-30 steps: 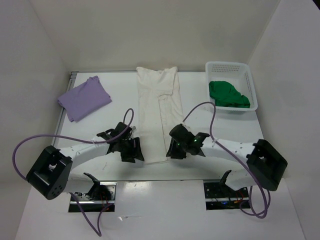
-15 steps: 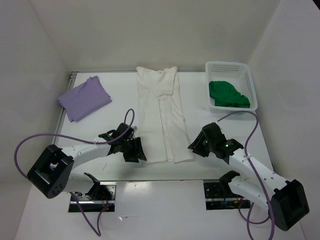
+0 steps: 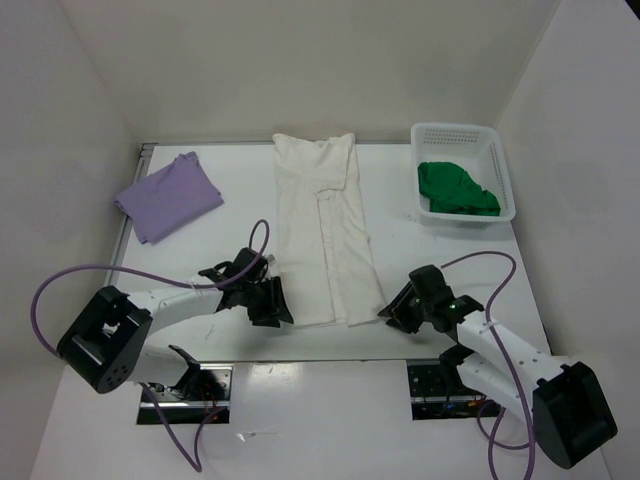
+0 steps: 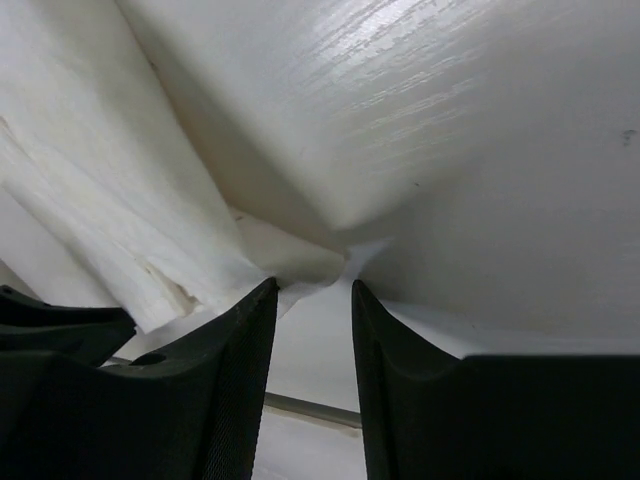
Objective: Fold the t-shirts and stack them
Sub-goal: Fold the rectangle-folded T-shirt at the center of the board.
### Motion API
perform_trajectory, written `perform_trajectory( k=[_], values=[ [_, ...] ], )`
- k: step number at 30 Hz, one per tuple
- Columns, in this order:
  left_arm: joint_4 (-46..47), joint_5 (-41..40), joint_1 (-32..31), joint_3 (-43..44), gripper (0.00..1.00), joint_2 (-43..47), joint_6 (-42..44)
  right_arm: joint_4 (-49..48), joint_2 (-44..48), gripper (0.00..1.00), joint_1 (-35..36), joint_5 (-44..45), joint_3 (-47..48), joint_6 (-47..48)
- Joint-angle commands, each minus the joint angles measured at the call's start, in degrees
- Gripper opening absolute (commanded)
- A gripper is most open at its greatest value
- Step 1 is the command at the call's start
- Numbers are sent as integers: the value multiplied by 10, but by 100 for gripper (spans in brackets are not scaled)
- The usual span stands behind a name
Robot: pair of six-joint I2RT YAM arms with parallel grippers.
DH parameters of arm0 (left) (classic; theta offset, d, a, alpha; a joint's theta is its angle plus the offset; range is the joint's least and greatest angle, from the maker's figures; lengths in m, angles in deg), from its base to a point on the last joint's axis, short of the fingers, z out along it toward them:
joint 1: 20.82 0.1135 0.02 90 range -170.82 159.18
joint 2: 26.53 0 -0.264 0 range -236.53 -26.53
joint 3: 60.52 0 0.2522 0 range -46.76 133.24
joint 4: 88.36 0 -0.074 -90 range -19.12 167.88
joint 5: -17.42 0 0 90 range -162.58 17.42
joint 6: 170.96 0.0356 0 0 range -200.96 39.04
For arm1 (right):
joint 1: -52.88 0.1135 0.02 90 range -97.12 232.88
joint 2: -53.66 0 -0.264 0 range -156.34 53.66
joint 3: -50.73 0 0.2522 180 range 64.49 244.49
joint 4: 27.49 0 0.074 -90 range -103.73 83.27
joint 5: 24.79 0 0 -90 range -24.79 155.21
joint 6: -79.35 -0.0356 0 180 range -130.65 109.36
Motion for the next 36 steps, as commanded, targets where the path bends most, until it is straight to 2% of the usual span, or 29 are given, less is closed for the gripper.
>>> perform_trajectory(
  k=[1, 6, 11, 15, 16, 17, 19, 20, 24, 27, 29, 31, 32, 34, 36],
  values=[
    [12, -2, -2, -10, 52, -22, 0, -29, -9, 42, -2, 2, 12, 0],
    [12, -2, -13, -10, 52, -22, -5, 29, 20, 50, -2, 41, 57, 27],
    [17, -7, -18, -10, 49, -27, -5, -43, -84, 50, 3, 18, 30, 20],
    [17, -13, -30, -10, 41, -27, -11, -43, -84, 42, 3, 35, 41, 15],
    [22, -13, -35, -10, 39, -27, -11, -43, -84, 38, 3, 35, 41, 15],
    [22, -13, -35, -10, 34, -32, -17, -38, -89, 35, 3, 35, 41, 15],
    [29, -3, -41, -10, 29, -33, -18, -51, -94, 34, 8, 20, 34, 4],
    [34, 2, -41, -10, 24, -38, -18, -44, -94, 31, 15, 25, 34, -2],
    [12, 2, -41, -16, 15, -33, 1, -37, -94, 16, 26, 25, 34, -7],
    [-24, 30, -41, -11, 8, -6, 14, -31, -87, 5, 60, 2, 23, -35],
    [-61, 51, -41, -19, 6, 20, 14, 1, -64, 1, 131, 2, 13, -92],
    [-96, 62, -60, -27, 5, 79, -9, 42, 5, 0, 185, 2, 13, -140],
    [-107, 73, -60, -27, 4, 100, -19, 90, 35, 0, 237, 2, 13, -191],
    [-164, 86, -60, -17, 1, 166, -36, 136, 119, 0, 277, 2, 27, -237],
    [-210, 99, -60, 5, 0, 222, -36, 195, 146, 0, 307, 2, 70, -260]
  ],
)
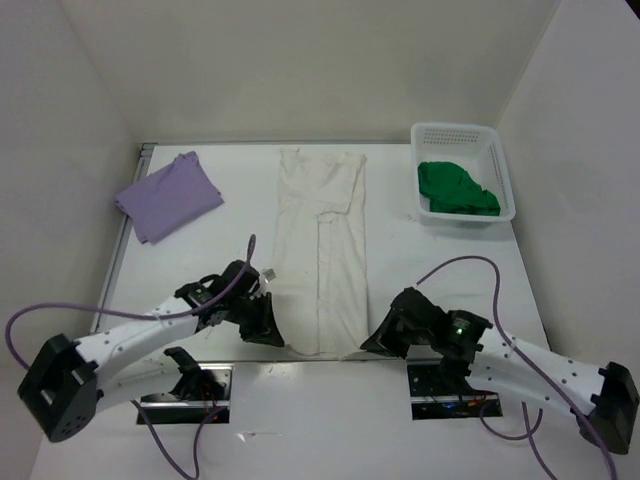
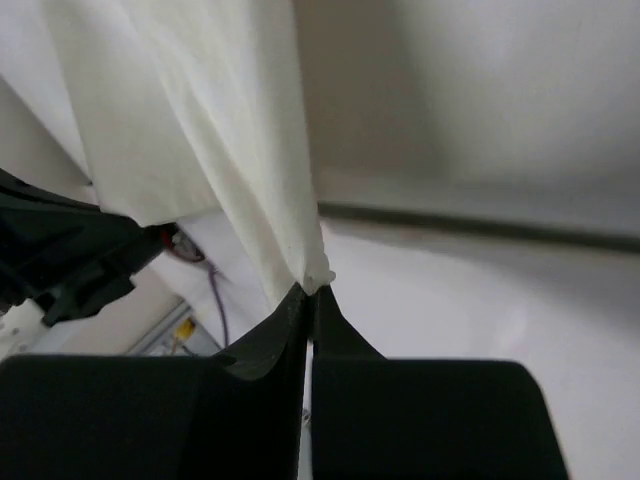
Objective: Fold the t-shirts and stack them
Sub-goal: Fold the rectangle-folded T-shirt at the center of the board.
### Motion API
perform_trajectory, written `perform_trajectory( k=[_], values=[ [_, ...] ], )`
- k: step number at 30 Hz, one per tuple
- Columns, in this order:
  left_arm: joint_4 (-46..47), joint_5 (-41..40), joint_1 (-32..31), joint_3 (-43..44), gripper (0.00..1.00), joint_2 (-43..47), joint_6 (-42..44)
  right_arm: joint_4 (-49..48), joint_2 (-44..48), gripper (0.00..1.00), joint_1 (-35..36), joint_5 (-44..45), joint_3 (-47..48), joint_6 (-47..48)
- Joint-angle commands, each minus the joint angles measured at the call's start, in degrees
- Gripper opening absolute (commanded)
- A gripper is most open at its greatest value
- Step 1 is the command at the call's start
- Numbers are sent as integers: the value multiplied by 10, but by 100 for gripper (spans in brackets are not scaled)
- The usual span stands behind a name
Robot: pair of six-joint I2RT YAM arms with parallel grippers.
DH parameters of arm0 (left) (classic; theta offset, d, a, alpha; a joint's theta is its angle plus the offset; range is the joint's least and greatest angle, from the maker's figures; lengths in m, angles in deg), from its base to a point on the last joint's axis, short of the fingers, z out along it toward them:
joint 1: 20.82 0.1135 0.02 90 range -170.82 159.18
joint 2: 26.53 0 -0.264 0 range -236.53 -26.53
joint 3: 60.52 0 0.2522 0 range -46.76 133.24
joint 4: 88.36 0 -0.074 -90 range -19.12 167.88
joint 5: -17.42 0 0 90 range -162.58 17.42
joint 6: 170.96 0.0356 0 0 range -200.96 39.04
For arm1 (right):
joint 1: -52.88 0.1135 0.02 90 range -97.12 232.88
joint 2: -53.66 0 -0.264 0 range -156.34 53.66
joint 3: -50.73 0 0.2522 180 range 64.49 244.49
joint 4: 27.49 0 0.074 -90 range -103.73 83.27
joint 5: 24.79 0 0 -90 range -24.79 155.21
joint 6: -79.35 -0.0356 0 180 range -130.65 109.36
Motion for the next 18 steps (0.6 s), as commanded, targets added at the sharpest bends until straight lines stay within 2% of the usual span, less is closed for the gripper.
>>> perform_trajectory(
  k=[1, 4, 5, 6, 8, 9, 10, 11, 14, 15, 17, 18],
  values=[
    [-135, 39, -2, 43, 0, 72, -19, 137, 46, 0, 33, 21, 69, -82],
    [-200, 24, -2, 129, 0, 68, 2, 183, -53, 0, 17, 78, 196, 8],
    [-209, 24, 10, 152, 0, 58, 30, 189, -116, 0, 2, 87, 258, 42],
    [-217, 24, 26, 194, 0, 37, 45, 189, -138, 0, -47, 87, 282, 117],
    [-224, 31, 95, 226, 0, 21, 77, 151, -158, 0, -113, 62, 318, 185],
    [-230, 25, 113, 243, 0, -2, 107, 134, -171, 0, -149, 51, 326, 246],
    [-230, 3, 114, 263, 0, -16, 117, 118, -183, 0, -216, 38, 334, 273],
    [-215, -8, 124, 294, 0, -33, 117, 110, -199, 0, -237, 28, 351, 295],
    [-141, 22, 182, 311, 0, -87, 135, 66, -271, 0, -282, 17, 382, 360],
    [-122, 32, 225, 316, 0, -117, 142, 54, -288, 0, -291, 17, 391, 371],
    [-100, 37, 252, 345, 0, -159, 165, 19, -344, 0, -320, 17, 415, 402],
    [-91, 13, 259, 363, 0, -193, 171, 10, -364, 0, -328, 11, 428, 411]
  ],
)
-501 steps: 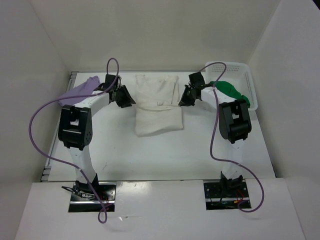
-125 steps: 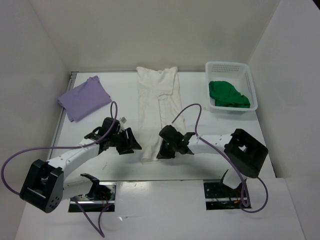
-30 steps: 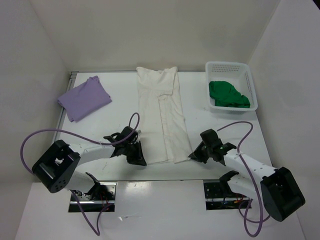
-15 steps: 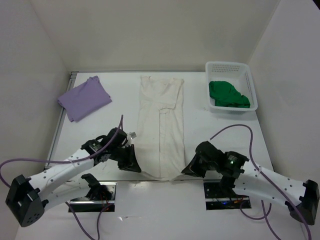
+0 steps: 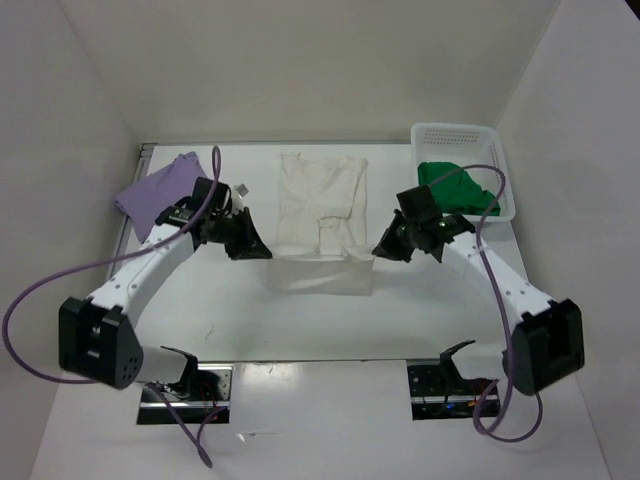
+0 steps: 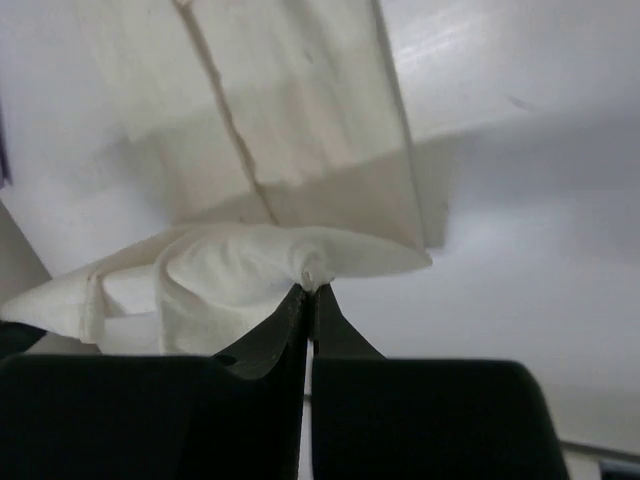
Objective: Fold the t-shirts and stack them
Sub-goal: Fold the rectangle-folded T-shirt at the center of the board.
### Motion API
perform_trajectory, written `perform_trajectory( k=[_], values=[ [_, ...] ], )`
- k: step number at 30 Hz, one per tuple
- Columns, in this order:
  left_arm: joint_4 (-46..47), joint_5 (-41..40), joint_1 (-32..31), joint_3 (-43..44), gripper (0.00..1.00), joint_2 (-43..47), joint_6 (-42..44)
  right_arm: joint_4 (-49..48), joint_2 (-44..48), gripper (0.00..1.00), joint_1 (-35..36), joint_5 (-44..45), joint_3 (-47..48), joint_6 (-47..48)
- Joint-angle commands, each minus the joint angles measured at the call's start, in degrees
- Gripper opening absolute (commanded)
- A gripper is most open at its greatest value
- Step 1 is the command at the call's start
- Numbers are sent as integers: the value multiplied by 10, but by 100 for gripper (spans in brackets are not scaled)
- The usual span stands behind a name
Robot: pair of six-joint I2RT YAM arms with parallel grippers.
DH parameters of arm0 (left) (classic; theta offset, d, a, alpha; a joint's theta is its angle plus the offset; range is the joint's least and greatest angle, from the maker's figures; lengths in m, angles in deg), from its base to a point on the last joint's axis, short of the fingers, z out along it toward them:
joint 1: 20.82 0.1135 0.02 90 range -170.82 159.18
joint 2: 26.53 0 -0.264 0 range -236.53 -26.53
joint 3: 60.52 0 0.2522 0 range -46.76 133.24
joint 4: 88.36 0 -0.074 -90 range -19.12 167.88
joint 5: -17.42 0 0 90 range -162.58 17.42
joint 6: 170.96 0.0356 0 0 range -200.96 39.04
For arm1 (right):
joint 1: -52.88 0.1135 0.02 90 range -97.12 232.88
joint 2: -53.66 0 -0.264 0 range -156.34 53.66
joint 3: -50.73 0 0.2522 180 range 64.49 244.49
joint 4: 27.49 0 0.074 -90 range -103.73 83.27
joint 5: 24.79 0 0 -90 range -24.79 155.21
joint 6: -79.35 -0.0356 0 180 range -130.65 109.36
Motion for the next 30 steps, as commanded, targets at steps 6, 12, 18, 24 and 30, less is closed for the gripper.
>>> perform_trajectory(
  k=[6, 12, 18, 24, 30],
  values=[
    [78, -36, 46, 168, 0, -192, 65, -113, -179, 0, -52, 9, 151, 132],
    [102, -61, 46, 234, 0, -289, 65, -135, -310, 0, -69, -2, 251, 153],
    [130, -84, 51, 295, 4, -381, 70, -147, -425, 0, -80, -4, 346, 163],
    [189, -97, 64, 301, 46, -390, 41, -168, -477, 19, -92, -7, 388, 163],
    [190, -77, 76, 313, 70, -334, 29, -153, -421, 45, -92, -1, 389, 158]
  ],
)
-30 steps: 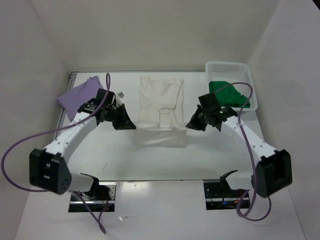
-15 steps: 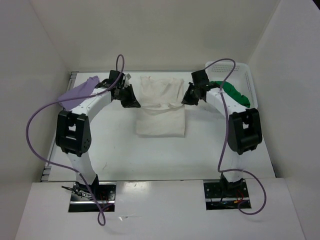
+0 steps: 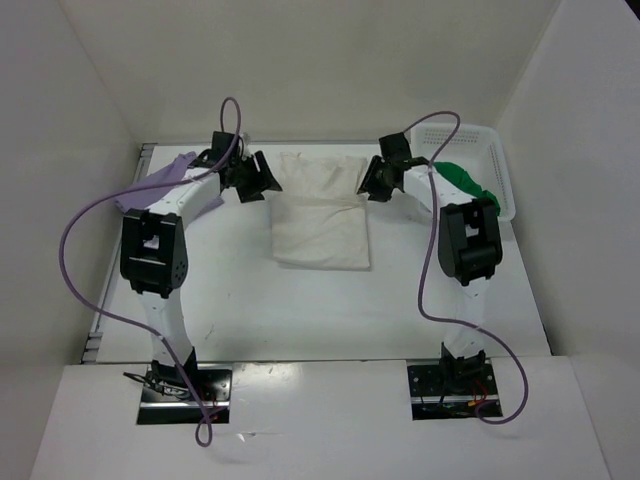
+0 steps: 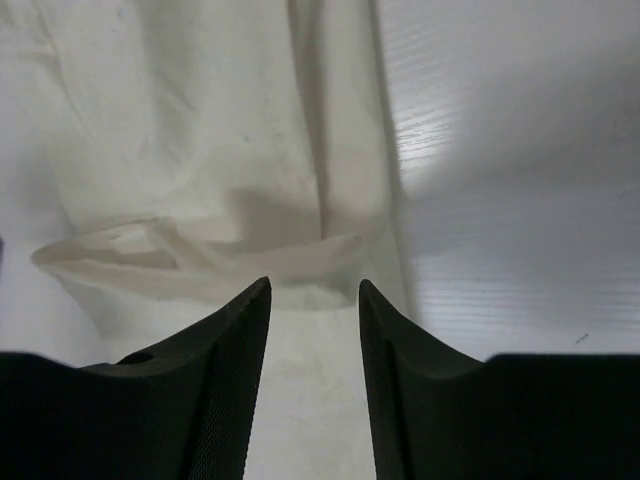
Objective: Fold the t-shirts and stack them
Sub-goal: Fold the rectangle-folded T-shirt at the center of the board, then smooth out the 2/3-rectangle-folded T-shirt at the center of the board.
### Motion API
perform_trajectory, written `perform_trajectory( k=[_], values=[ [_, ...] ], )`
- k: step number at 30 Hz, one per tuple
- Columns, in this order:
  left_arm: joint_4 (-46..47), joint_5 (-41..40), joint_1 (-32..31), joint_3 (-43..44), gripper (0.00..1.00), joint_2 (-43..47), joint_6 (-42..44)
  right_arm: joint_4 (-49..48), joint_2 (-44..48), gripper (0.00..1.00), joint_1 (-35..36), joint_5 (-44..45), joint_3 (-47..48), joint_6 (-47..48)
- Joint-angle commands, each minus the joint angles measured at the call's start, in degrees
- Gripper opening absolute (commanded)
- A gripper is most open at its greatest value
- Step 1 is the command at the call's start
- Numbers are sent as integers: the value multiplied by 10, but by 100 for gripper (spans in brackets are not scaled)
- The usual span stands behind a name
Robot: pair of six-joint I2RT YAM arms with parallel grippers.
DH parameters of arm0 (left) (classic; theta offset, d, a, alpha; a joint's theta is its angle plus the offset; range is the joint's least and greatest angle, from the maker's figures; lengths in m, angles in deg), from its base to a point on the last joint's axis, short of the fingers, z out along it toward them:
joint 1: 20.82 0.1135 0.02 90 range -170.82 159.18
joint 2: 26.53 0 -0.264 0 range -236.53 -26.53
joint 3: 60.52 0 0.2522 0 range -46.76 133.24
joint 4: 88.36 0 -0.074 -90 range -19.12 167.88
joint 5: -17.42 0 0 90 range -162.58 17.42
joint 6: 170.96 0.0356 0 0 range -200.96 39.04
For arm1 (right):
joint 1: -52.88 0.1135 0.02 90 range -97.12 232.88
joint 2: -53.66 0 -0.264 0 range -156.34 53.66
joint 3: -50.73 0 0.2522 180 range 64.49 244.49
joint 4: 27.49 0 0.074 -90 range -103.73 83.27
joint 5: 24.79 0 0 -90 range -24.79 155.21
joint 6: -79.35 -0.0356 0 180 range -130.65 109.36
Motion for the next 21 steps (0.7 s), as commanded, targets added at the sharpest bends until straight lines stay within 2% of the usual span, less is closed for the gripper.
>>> perform_trajectory(
  k=[1, 4, 5, 6, 8, 9, 12, 15, 21],
  values=[
    [35, 30, 3, -14, 70, 77, -11, -23, 82, 47, -4, 5, -4, 3],
    [72, 52, 3, -112, 66, 167, -38, -49, 174, 50, -4, 5, -102, -13],
    [73, 60, -13, -176, 64, 203, -38, -63, 197, 48, -4, -9, -158, -18],
    [78, 67, -22, -202, 63, 217, -46, -72, 233, 35, -4, -25, -184, -18],
    [90, 89, -41, -242, 57, 232, -63, -84, 253, 22, 8, -49, -240, -34],
    [96, 89, -67, -268, 56, 232, -70, -92, 260, 11, 17, -61, -252, -34],
    [137, 94, -110, -284, 51, 219, -93, -113, 258, 3, 56, -103, -279, -39],
    [152, 108, -134, -277, 50, 184, -108, -151, 236, 1, 78, -134, -301, -53],
    [167, 79, -141, -285, 49, 108, -65, -186, 188, 1, 85, -121, -356, -64]
  ],
)
